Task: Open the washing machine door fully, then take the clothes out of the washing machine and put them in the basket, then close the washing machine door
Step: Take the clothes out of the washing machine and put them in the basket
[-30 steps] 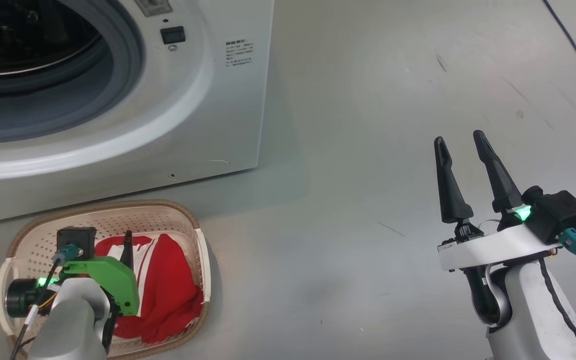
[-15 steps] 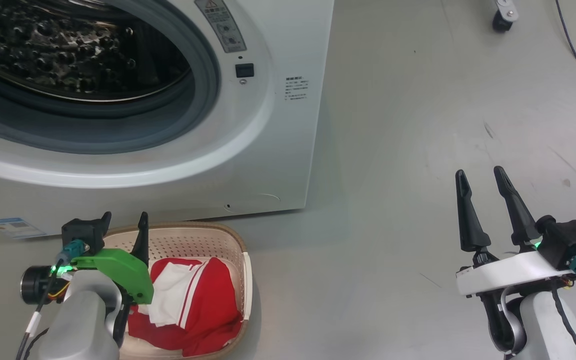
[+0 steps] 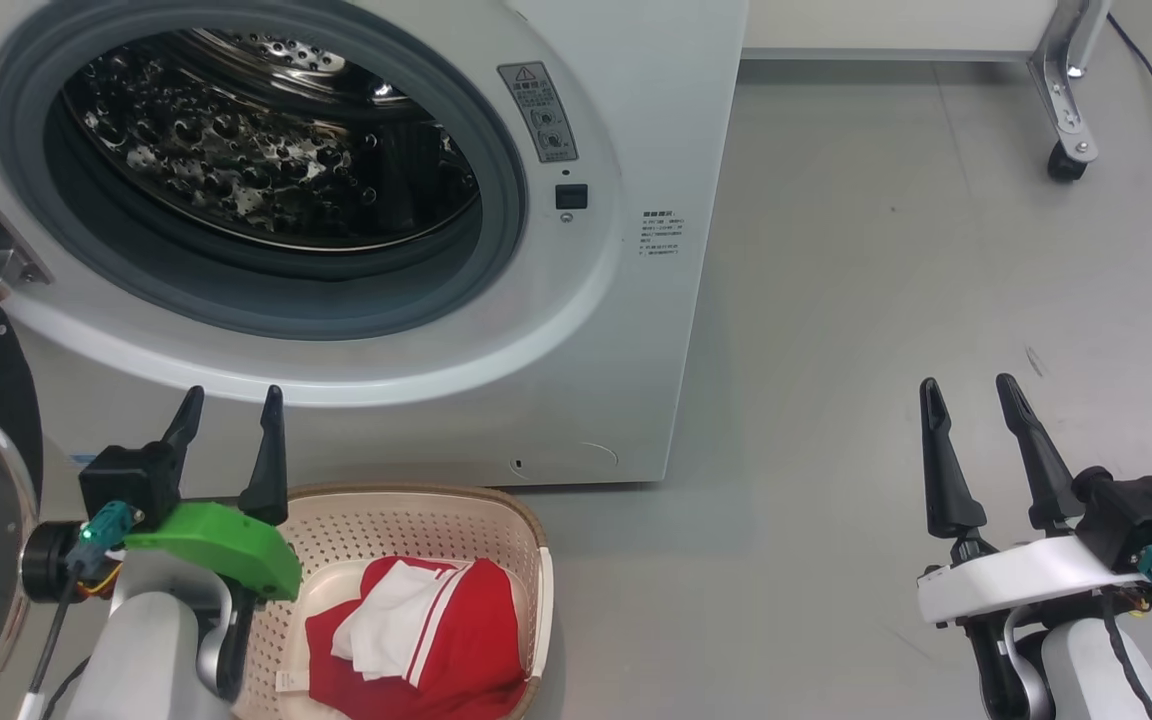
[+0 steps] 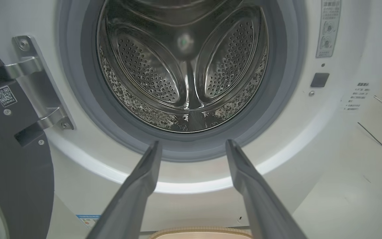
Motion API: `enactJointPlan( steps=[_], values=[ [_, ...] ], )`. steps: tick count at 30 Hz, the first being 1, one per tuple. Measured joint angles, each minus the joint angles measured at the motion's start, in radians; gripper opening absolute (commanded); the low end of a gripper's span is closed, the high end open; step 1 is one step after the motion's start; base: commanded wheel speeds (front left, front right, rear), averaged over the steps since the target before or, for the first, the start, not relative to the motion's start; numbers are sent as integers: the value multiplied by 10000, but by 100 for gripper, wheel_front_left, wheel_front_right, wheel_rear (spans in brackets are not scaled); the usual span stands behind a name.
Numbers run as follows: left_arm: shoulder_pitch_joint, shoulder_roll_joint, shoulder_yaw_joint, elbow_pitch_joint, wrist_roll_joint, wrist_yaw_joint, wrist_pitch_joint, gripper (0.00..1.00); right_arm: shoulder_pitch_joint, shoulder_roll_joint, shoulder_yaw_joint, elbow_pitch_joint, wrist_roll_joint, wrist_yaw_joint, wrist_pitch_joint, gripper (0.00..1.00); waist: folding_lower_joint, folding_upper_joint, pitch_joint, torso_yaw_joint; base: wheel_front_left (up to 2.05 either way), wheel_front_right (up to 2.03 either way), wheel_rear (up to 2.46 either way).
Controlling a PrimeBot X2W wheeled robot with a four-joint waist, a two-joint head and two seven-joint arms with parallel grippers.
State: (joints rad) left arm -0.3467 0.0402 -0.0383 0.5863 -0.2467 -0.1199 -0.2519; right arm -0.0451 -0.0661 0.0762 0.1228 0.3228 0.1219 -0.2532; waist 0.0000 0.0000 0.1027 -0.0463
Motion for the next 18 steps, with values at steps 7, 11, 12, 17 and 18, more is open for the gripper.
enactJointPlan(
  steps=[7,11,12,17,18],
  values=[
    [882,-6,38,-966,-194,-2,0,100,180,25,54,-25,0,0,0,100,0,0,-269,-3,0,0,0],
    [1305,-12,-117,-1310,-253,-2,0,100,291,27,6,-117,2,0,0,100,0,0,-324,-53,0,0,0],
    [1383,-13,-148,-1377,-268,-4,0,100,336,27,6,-121,2,0,0,100,0,0,-331,-60,0,0,0],
    [1782,-15,-332,-1661,-364,-12,0,100,360,27,6,-138,2,0,0,100,0,0,-377,-99,0,0,0],
    [1851,-15,-343,-1730,-403,-13,0,100,361,27,6,-138,2,0,0,100,0,0,-389,-107,0,0,0]
  ],
)
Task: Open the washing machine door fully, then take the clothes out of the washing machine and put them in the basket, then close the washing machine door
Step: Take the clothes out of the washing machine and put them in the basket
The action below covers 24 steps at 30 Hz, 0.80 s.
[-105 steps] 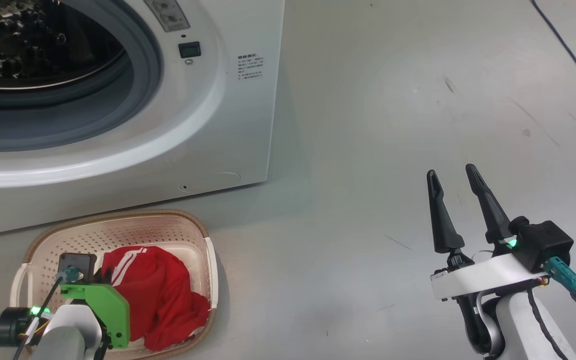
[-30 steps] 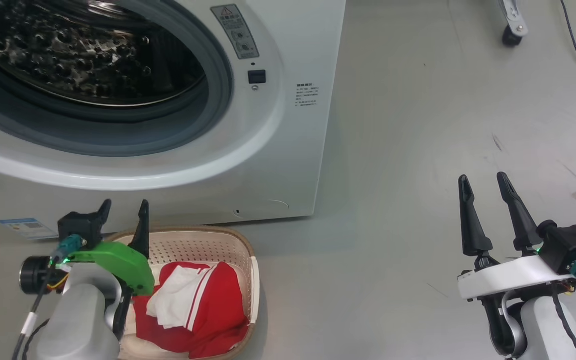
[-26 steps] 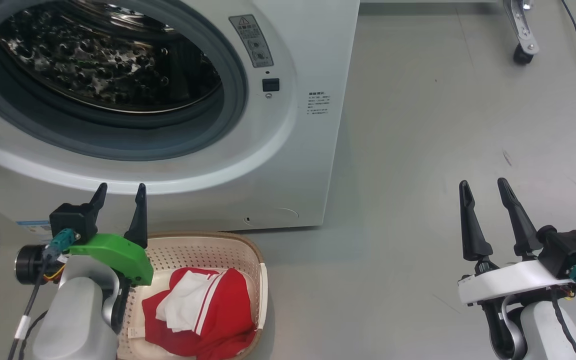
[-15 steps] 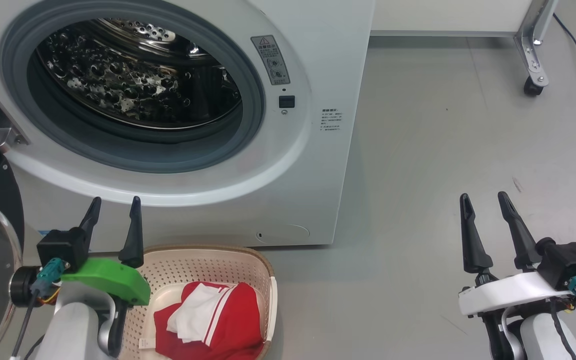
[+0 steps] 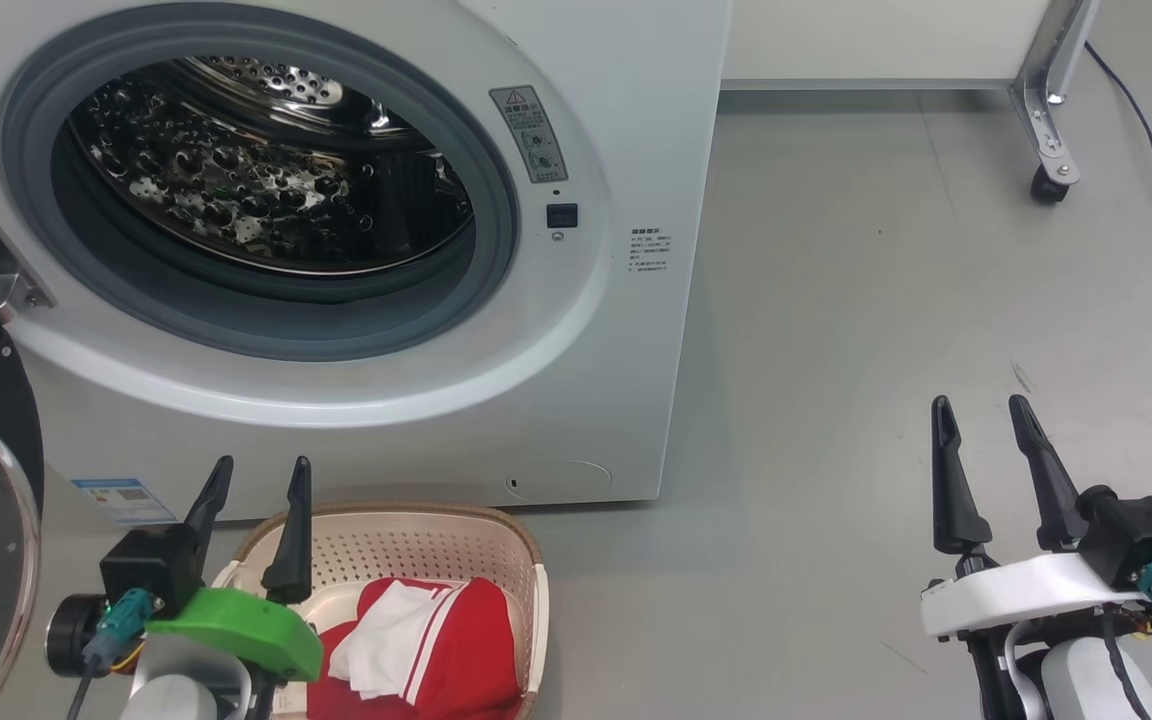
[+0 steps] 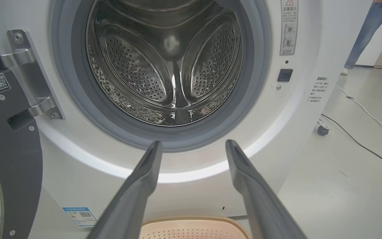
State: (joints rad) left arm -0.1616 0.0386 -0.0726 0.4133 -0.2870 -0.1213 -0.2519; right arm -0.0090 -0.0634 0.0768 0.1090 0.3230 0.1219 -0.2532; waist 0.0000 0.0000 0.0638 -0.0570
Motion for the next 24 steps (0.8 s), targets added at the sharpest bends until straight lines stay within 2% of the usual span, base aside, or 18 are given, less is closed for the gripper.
enactJointPlan(
  steps=[24],
  values=[
    [652,0,-230,-1081,-224,-42,0,100,176,0,19,-130,-15,0,0,100,0,0,-8,-44,0,0,0]
  ],
)
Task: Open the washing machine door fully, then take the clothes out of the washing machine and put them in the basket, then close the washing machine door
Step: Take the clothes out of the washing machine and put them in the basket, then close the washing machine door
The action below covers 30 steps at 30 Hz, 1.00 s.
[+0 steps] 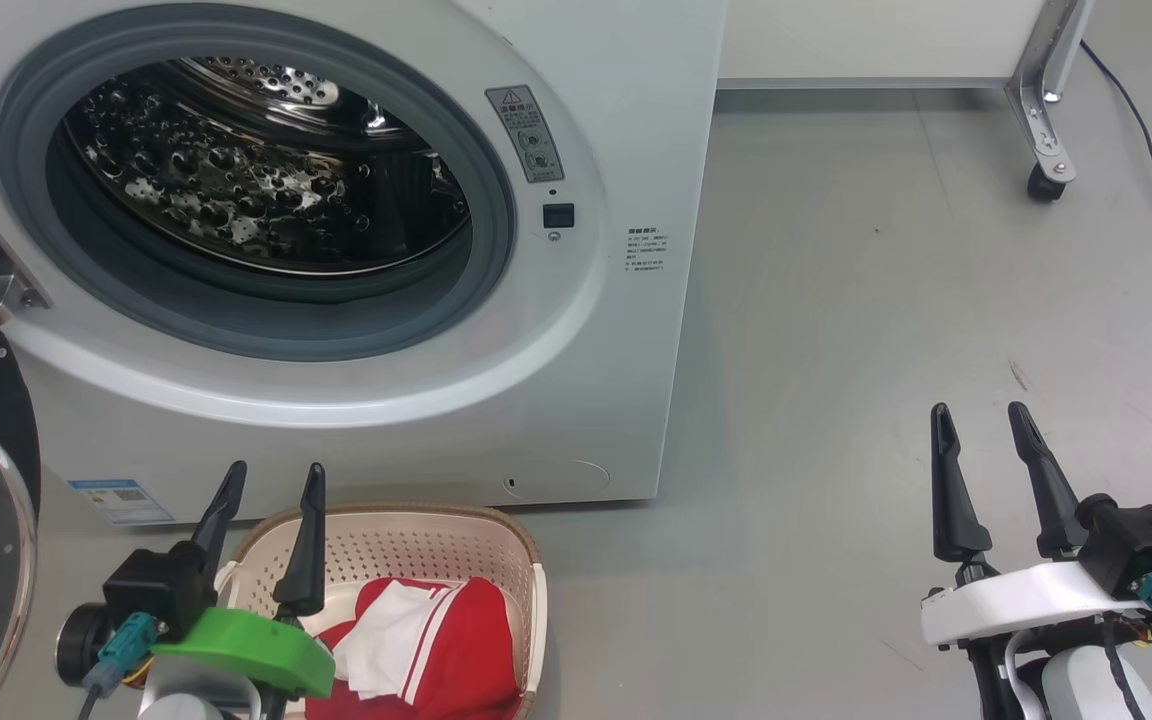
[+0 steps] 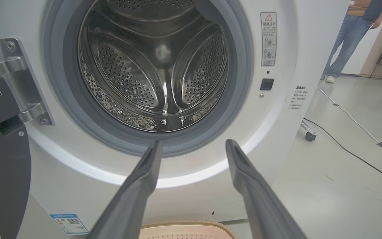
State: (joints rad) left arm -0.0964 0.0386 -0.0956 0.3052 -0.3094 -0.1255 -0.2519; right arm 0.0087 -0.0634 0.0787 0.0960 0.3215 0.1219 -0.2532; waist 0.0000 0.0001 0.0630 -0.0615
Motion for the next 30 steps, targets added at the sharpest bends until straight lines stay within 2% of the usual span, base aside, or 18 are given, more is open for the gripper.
enactJointPlan(
  steps=[30],
  values=[
    [252,2,-75,-449,-222,-2,0,100,0,-2,10,-25,-2,2,0,100,0,0,-26,5,-6,6,0]
  ],
)
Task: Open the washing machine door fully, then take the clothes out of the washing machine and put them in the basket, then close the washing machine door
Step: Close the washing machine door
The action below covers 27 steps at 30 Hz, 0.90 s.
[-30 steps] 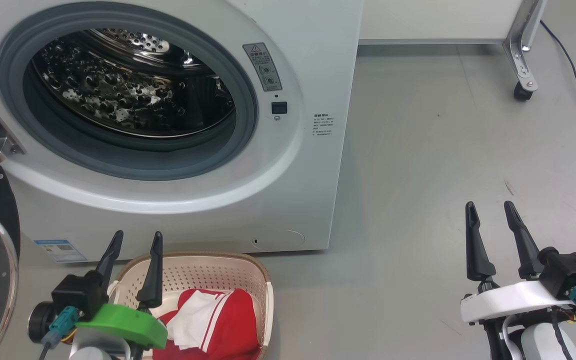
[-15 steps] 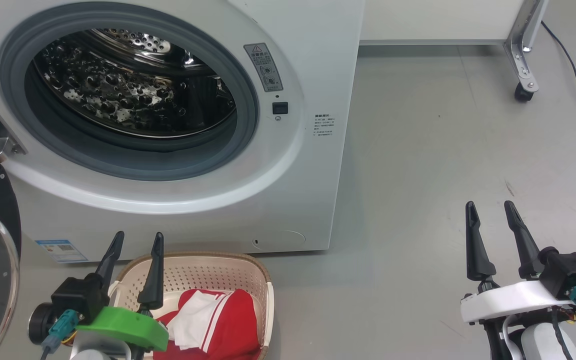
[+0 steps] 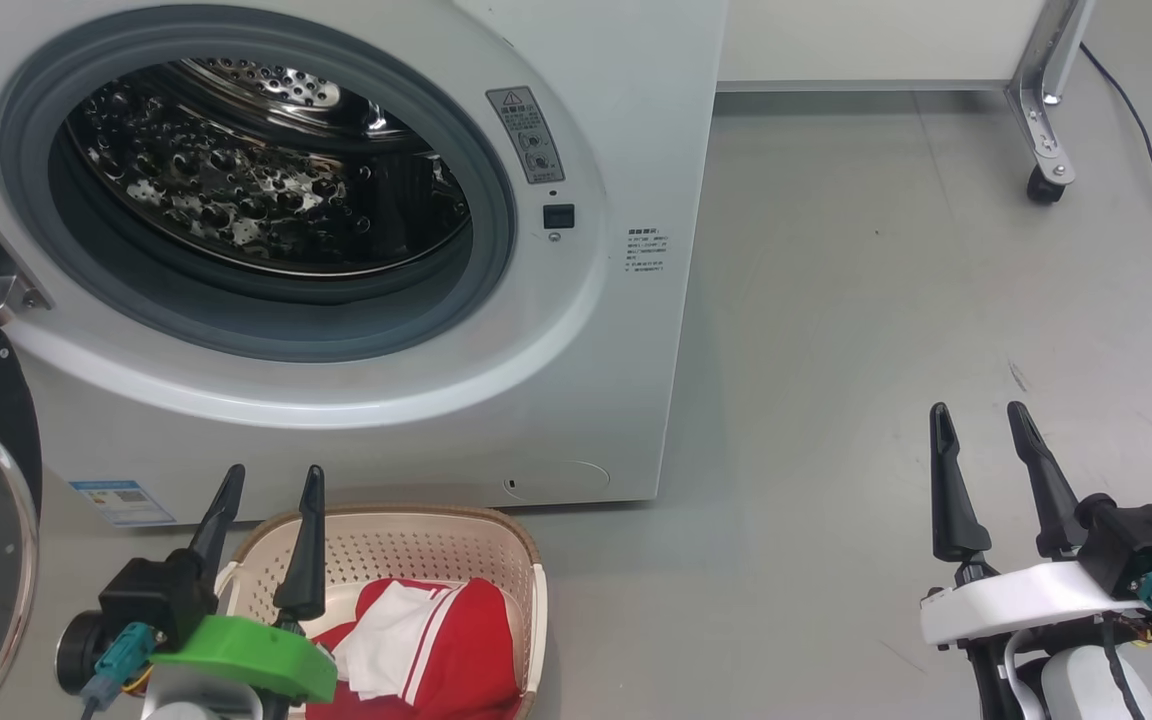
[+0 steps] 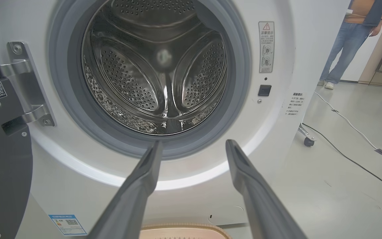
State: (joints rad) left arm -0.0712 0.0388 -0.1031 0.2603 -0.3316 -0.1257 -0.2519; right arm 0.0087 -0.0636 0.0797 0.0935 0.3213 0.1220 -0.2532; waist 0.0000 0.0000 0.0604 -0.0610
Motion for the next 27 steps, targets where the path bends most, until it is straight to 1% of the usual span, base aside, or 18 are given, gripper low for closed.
enactJointPlan(
  steps=[13,27],
  values=[
    [120,0,-96,-21,-44,0,0,100,0,0,19,10,-65,0,0,100,0,0,-24,-21,-65,65,0],
    [136,0,-107,-59,-165,0,0,100,0,2,35,33,-65,0,0,100,0,0,-47,-15,-119,119,0]
  ],
)
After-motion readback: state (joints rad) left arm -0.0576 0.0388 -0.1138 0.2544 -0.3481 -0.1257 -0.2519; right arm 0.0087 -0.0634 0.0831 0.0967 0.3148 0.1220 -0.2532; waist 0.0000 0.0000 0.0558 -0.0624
